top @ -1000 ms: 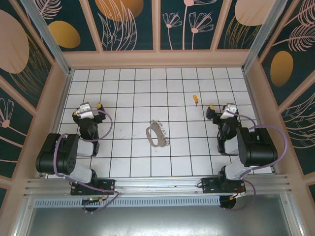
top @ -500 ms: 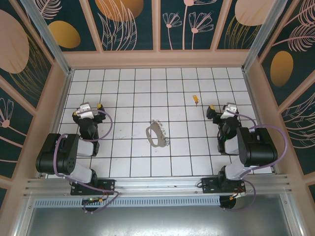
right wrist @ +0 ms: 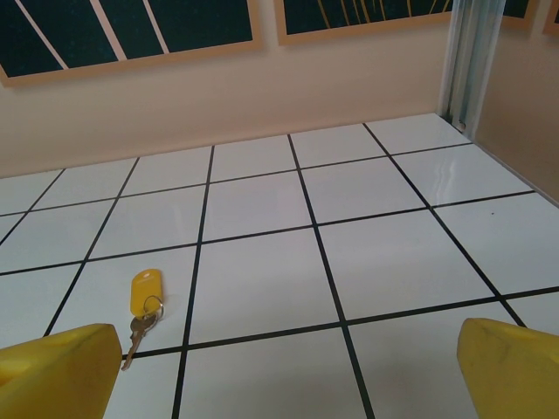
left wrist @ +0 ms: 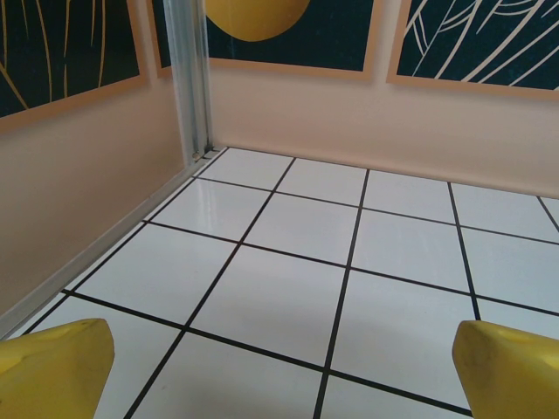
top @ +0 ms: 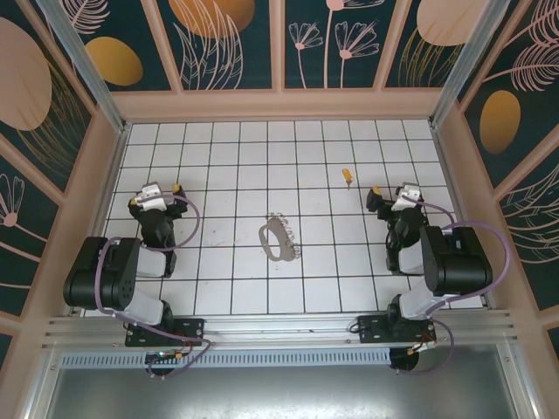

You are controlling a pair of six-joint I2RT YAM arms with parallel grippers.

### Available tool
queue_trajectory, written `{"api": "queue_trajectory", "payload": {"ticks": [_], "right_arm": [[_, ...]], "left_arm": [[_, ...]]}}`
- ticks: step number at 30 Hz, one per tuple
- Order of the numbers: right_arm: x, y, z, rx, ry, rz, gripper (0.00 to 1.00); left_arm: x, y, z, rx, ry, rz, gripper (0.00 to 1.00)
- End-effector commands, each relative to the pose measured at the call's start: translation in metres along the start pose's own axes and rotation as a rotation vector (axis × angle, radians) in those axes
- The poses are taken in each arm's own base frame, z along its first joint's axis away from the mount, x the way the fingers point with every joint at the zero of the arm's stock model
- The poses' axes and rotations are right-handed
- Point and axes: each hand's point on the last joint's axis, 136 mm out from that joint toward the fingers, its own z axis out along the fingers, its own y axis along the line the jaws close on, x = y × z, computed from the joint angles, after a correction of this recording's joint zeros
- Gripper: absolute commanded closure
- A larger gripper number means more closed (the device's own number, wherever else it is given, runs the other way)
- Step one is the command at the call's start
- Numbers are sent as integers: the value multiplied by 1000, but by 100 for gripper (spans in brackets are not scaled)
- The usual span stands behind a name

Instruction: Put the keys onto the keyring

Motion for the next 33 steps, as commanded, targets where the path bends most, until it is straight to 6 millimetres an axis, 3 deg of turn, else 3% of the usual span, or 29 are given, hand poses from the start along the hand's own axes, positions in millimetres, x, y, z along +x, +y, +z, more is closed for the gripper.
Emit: {"api": "queue_trajectory", "payload": {"ticks": [1,17,19,22,28,30,33], "right_arm": [[-9,-1,4,3,-24,16,1],[-10,-2,3,8,-29,13,1],[-14,-7,2,66,-47,12,1],[-30,0,-1,89,-51,-29,1],[-64,44,3,22,11,-40,1],[-66,69,6,-45,76,-28,1],[-65,122,6,-209,185,-54,1]], "left_arm": [[-7,-1,0,14,-26,-20,1],[-6,-6,1,39,-19,-6,1],[-8,-11,2,65,-10,10,1],[-13,-16,12,63,65,22,1],[-30,-46,19,188,177,-54,1],[-39,-63,19,258,221,-101,1],[-48,-87,18,306,315,-156,1]]}}
